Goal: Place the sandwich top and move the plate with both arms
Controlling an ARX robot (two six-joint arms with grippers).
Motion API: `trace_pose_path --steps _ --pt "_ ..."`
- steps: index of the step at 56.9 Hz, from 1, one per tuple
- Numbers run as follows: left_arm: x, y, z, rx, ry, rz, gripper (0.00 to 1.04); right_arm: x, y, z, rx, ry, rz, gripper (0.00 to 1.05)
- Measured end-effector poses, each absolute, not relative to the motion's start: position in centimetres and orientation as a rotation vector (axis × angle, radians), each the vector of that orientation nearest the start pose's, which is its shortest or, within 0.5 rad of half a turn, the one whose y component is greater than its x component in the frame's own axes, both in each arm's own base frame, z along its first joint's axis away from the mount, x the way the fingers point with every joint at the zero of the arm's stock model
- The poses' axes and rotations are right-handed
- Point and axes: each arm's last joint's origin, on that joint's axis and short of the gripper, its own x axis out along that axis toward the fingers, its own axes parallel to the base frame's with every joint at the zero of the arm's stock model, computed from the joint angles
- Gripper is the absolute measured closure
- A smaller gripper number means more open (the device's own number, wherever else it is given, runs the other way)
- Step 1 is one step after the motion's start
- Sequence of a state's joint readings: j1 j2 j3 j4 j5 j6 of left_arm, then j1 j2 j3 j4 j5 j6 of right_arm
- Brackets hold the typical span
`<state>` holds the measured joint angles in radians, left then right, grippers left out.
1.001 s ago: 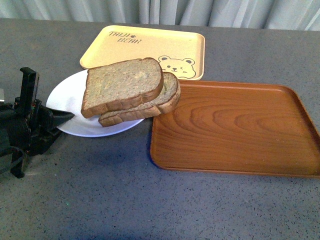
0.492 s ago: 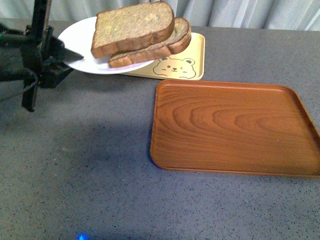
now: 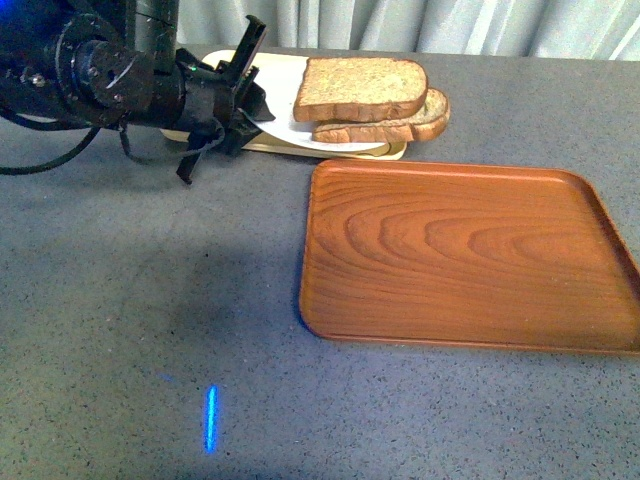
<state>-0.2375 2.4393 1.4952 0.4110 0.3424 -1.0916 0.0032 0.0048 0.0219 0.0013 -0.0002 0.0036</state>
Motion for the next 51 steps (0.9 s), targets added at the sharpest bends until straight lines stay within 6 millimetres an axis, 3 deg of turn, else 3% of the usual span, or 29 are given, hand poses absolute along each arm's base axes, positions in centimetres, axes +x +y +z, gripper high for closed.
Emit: trace_pose_path --steps 7,18,30,38,42,46,51 --pt "49.2 -13.0 6.4 -1.043 0.79 -0.225 1.02 9.7 0.0 17.1 0.004 -0.018 0.003 0.09" --pt "49.5 -12.4 6.7 -1.033 0.773 -0.258 0.68 9.7 0.0 17.1 0.004 -0.018 0.003 0.09" --pt "47.3 -9.4 6.5 -1.015 0.767 -0.261 0.36 9.7 0.0 17.1 0.004 -0.018 0.003 0.09" --pt "43.8 -5.4 8.2 -1.002 0.642 -0.271 0.07 9.7 0.0 17.1 0.004 -0.018 0.003 0.09" --pt "41.0 -3.9 9.3 -0.971 0.542 -0.293 0.09 9.7 0.0 17.1 0.004 -0.018 0.003 0.09" --pt "38.1 -3.2 9.8 -0.722 0.255 -0.177 0.2 9.7 0.0 17.1 0.004 -0.018 0.004 0.09" --pt "34.6 -2.4 10.4 -0.462 0.062 -0.035 0.34 9.7 0.0 17.1 0.004 -0.018 0.003 0.09"
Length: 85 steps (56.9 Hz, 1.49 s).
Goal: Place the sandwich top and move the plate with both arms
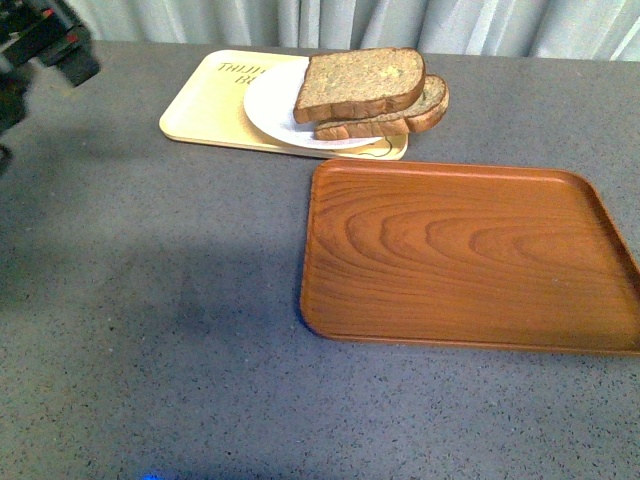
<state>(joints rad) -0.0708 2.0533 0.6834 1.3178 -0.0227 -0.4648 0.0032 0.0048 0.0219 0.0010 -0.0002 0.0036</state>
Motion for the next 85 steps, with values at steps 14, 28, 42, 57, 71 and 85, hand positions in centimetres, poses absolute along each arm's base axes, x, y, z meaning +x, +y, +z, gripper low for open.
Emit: trace_pose_path --steps 14,28,42,57,71,85 --pt "30.6 -1.8 12.0 -0.172 0.006 -0.011 0.75 9.7 0.0 17.1 0.004 -0.018 0.004 0.09" --pt "23.8 -0.1 13.9 -0.037 0.005 0.0 1.03 9.7 0.0 17.1 0.004 -0.018 0.003 0.09" --pt "19.6 0.0 14.8 -0.016 0.016 -0.001 1.03 9.7 0.0 17.1 0.004 -0.018 0.003 0.09" --pt "17.1 0.0 16.0 -0.013 0.022 -0.001 1.03 9.7 0.0 17.1 0.004 -0.018 0.004 0.09" --pt "15.3 0.0 16.3 -0.011 0.013 -0.001 1.03 9.7 0.0 17.1 0.004 -0.018 0.003 0.09" --pt "14.0 0.0 16.6 -0.011 0.005 -0.001 1.03 9.7 0.0 17.1 0.004 -0.018 0.003 0.09"
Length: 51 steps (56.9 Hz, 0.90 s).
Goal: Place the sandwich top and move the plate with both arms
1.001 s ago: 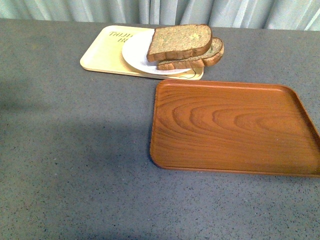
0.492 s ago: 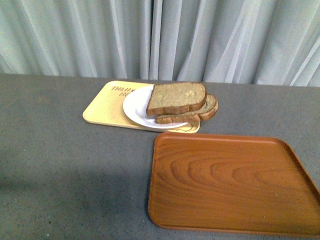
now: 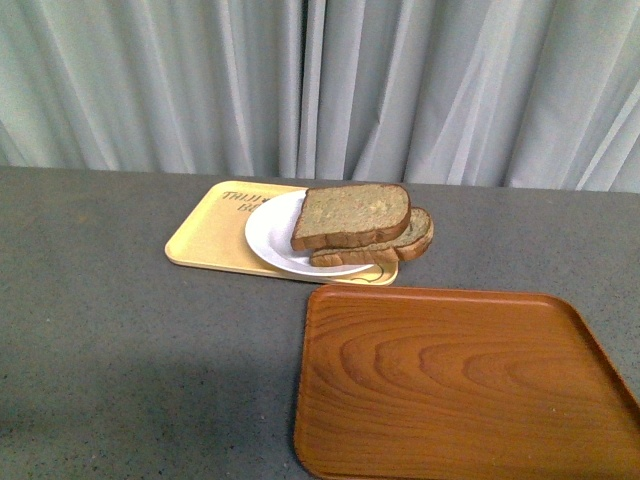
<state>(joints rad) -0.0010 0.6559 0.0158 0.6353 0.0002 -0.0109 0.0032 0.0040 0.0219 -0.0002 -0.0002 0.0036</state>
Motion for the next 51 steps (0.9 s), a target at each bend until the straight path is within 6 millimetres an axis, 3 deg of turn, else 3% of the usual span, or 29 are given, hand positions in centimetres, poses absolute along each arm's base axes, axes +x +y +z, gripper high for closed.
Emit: trace_pose_path --steps 51 --pt "11.1 0.0 17.2 -0.01 -0.016 -0.001 1.03 9.7 0.0 17.1 0.004 -0.018 0.003 0.09"
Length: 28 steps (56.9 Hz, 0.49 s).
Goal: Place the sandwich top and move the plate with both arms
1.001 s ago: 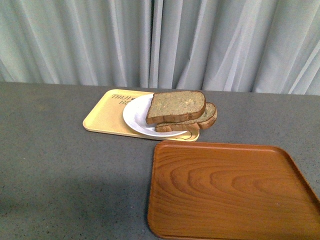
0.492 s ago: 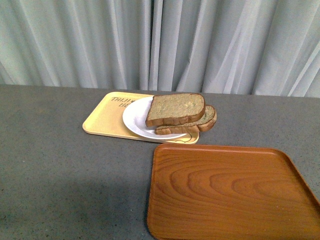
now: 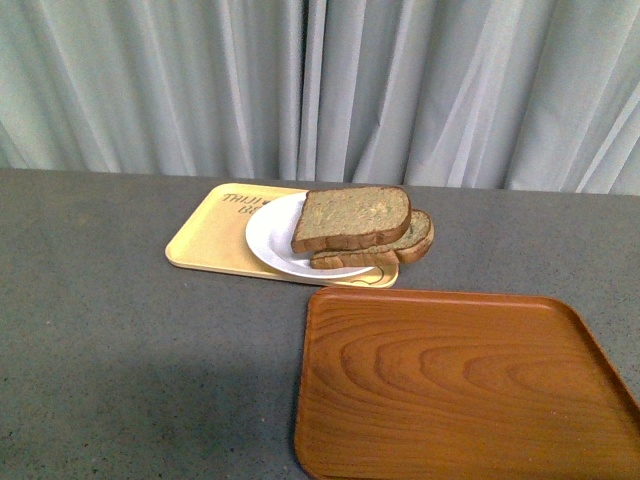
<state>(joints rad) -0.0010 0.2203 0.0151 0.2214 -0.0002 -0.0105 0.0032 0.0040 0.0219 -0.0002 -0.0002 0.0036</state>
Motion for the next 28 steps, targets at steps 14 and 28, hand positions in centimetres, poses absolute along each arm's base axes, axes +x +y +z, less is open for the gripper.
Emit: trace_pose_path --steps 14,28 --pt "10.2 0.0 16.7 -0.01 0.018 -0.001 1.03 9.7 0.0 17.1 0.004 -0.018 0.003 0.09" --pt "9.8 0.0 16.7 -0.01 0.001 -0.001 1.03 9.7 0.0 17.1 0.004 -0.017 0.004 0.09"
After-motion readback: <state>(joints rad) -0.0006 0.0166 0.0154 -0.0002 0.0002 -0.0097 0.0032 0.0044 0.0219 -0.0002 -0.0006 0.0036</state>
